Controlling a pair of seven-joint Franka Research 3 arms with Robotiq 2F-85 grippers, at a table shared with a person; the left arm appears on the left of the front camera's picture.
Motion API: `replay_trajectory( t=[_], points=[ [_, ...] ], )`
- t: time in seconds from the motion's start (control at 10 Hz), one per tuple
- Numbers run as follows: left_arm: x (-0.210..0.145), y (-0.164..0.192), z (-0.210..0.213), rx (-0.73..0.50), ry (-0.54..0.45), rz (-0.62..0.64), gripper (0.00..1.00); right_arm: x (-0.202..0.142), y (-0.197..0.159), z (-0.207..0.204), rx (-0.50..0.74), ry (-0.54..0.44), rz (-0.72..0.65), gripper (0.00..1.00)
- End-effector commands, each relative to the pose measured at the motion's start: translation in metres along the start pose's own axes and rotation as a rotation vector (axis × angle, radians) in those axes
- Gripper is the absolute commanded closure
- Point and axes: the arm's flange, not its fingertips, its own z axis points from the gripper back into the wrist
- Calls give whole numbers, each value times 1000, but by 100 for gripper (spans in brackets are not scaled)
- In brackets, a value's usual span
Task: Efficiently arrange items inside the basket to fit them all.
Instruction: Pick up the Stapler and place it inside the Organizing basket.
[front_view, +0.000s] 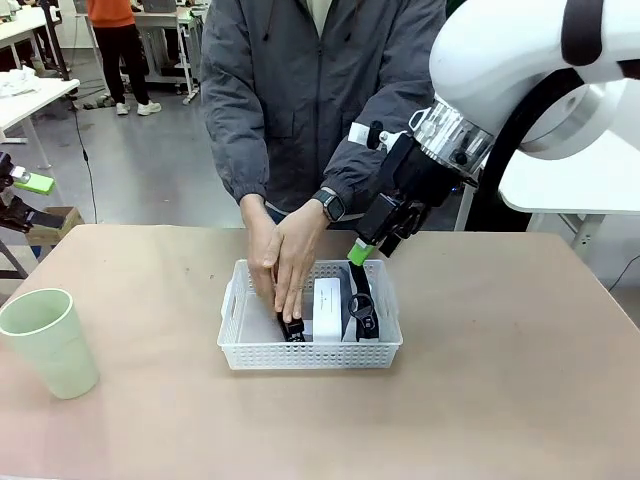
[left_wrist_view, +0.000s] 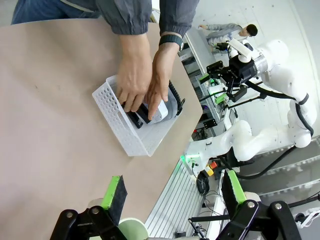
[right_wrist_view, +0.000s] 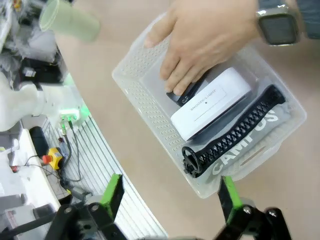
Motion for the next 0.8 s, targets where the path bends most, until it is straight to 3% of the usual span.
replay_trajectory(
  t=[0.0, 0.2, 0.5, 0.7],
  points=[
    [-2, -2, 0, 9, 10, -3, 0, -69, -32, 43, 101, -169, -74, 0],
    [-2, -2, 0, 9, 10, -3, 0, -128, -71, 73, 210, -379, -155, 0],
    [-2, -2, 0, 9, 10, -3, 0, -232, -148, 77, 523, -765, -318, 0],
    [-2, -2, 0, 9, 10, -3, 0, -282, -169, 57, 559, -947, -463, 0]
  ],
)
